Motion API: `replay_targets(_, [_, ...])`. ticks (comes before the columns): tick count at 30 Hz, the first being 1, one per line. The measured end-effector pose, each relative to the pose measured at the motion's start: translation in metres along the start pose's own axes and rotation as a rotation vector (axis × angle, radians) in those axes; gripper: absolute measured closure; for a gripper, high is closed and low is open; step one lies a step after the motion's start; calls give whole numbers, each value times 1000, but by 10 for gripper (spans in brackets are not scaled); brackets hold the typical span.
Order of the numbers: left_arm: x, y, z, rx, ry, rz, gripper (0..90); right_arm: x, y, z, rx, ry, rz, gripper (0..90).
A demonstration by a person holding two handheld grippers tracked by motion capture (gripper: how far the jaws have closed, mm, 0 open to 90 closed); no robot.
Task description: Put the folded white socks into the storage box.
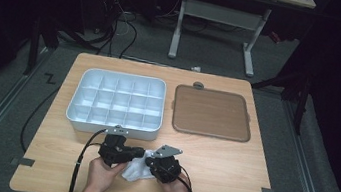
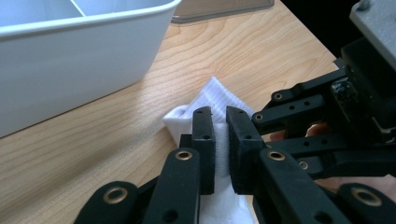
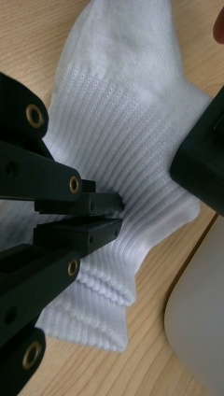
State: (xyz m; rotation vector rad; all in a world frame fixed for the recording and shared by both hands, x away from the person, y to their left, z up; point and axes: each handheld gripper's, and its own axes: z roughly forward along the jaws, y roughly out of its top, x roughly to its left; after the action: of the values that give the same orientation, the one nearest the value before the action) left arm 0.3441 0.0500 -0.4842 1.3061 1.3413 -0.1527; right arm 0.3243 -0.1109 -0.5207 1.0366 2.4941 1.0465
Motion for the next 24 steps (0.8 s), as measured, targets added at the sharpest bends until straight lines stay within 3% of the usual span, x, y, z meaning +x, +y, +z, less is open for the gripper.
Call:
replay_targets(6, [1,2,-1,-13,-2,-8,835,6,8,7,20,24,-20,871])
replay_targets(9, [6,3,-1,-24,0,-34,836,10,12,12,20,40,-32,871])
replay_targets(14, [11,4,1,-30,33,-35,835,12,14,12,21,42,-44,838])
replay_targets(18, [12,7,1,-35,63,-34,836,11,14,4,13,11,-46,764])
replay_targets(24, [13,7,0,-42,82,-25,836,-5,12,-25,-69,-60,13,720])
